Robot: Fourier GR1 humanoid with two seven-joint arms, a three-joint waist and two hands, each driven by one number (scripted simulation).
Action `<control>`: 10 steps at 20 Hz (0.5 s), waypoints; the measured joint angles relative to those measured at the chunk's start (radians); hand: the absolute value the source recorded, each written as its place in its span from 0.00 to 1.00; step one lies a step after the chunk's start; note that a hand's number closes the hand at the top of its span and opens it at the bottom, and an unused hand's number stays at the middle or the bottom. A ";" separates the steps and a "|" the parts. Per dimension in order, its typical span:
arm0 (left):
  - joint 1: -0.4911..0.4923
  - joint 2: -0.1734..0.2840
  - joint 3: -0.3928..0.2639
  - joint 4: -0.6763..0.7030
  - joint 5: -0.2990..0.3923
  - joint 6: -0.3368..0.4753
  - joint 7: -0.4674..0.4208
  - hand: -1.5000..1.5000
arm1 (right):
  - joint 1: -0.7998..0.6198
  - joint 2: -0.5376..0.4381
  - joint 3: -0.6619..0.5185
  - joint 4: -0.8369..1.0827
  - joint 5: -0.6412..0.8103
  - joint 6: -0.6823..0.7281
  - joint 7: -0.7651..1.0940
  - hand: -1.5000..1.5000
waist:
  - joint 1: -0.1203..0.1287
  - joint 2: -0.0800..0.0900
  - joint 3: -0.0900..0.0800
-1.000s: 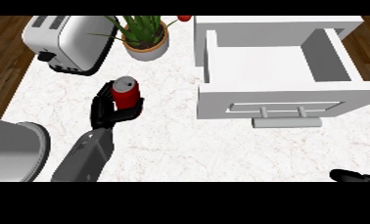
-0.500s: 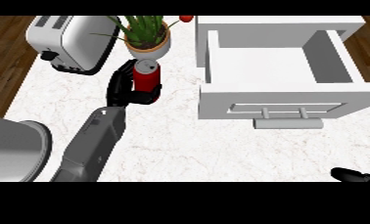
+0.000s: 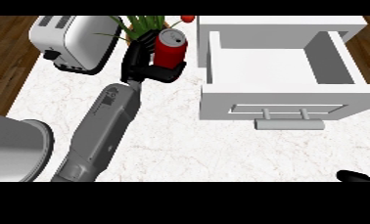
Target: Pick up the can, place it into the drawer and close the drawer
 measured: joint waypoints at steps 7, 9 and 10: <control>-0.109 -0.023 -0.036 -0.158 -0.018 0.089 0.222 1.00 | -0.032 -0.003 0.006 -0.002 0.006 -0.018 0.032 0.00 | -0.005 0.002 0.000; -0.169 -0.021 -0.033 -0.174 -0.025 0.108 0.284 1.00 | -0.042 -0.013 -0.006 0.006 -0.003 -0.016 0.032 0.00 | -0.007 0.003 0.000; -0.201 -0.024 -0.039 -0.162 -0.027 0.122 0.296 1.00 | -0.040 -0.014 -0.001 -0.004 -0.003 -0.013 0.038 0.00 | -0.010 0.003 0.000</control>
